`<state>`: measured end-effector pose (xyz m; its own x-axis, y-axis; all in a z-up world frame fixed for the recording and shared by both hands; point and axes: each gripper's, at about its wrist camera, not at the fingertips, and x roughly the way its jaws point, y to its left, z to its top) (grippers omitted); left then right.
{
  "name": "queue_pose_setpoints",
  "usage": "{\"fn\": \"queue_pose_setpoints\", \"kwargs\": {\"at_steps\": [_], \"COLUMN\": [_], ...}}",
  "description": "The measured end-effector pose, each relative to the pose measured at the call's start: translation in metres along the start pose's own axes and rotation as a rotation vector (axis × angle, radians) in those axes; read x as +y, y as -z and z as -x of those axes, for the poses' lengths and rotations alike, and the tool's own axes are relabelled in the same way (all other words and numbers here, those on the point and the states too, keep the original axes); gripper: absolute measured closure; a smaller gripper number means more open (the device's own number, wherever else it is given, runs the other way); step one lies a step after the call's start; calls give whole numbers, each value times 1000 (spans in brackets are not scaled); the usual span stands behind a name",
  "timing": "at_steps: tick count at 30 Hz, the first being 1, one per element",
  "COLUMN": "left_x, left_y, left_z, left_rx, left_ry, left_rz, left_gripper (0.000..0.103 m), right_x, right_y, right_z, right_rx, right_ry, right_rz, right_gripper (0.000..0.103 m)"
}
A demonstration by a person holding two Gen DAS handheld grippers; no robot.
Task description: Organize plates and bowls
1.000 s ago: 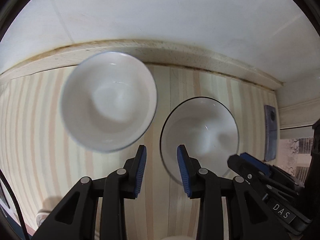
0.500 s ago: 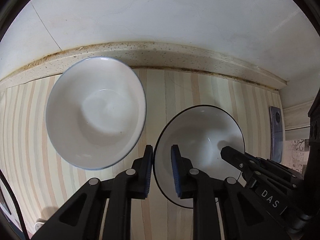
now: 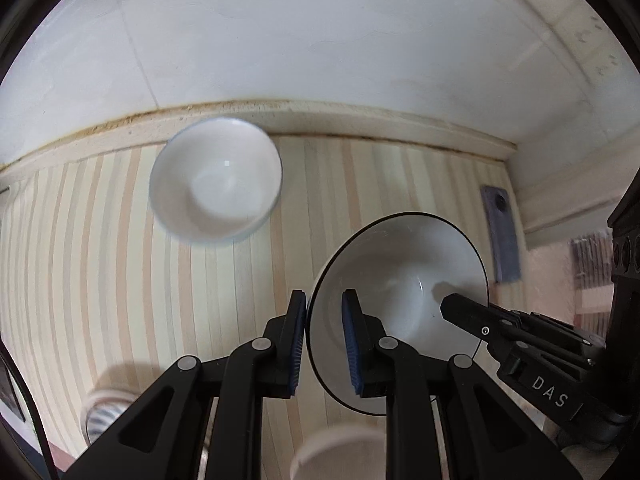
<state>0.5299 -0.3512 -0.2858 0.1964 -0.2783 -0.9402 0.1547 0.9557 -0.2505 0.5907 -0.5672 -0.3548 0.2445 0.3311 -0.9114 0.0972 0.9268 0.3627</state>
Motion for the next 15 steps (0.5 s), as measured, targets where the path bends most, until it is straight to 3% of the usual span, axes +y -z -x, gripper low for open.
{"fn": "queue_pose_setpoints", "kwargs": {"at_steps": [8,15], "left_x": [-4,-7], "left_y": [57,99], "left_z": [34,31], "left_rx": [13,64], "left_ry": [4,-5], "left_rz": [-38,-77], "left_gripper": [87,87], "right_x": [10,9], "right_y": [73,137], "right_z": [44,50], "right_rx": [15,58], "right_ry": [16,6], "right_rz": [18,-4], "right_gripper": [92,92]}}
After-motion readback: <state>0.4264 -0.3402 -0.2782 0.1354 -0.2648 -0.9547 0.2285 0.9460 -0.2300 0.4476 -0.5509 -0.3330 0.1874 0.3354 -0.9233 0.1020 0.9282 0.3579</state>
